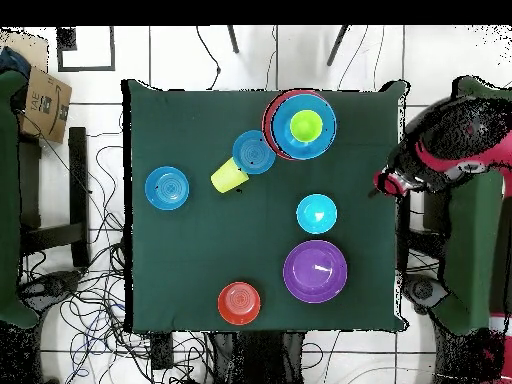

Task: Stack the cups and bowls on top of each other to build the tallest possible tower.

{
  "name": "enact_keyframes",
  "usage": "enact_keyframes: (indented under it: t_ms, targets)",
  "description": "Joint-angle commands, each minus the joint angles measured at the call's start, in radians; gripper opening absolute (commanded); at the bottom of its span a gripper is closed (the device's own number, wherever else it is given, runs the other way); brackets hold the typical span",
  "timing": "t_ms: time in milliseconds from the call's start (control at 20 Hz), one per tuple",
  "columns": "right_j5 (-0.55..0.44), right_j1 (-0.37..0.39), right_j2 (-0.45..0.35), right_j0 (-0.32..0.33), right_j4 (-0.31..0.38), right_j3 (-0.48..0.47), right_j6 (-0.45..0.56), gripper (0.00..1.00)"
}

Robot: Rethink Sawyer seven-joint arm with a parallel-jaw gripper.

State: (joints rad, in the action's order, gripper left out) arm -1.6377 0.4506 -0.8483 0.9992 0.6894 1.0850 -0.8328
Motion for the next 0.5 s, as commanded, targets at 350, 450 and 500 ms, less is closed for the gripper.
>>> enact_keyframes:
  t_ms: [350,450,500]
  targets:
    - [0.210,-0.021,0.083,-0.015,-0.012,0.283,0.012,1.00]
    - [0.205,-0.020,0.090,-0.017,-0.028,0.297,-0.001,1.00]
    - [0.203,-0.019,0.092,-0.018,-0.034,0.303,-0.004,1.00]
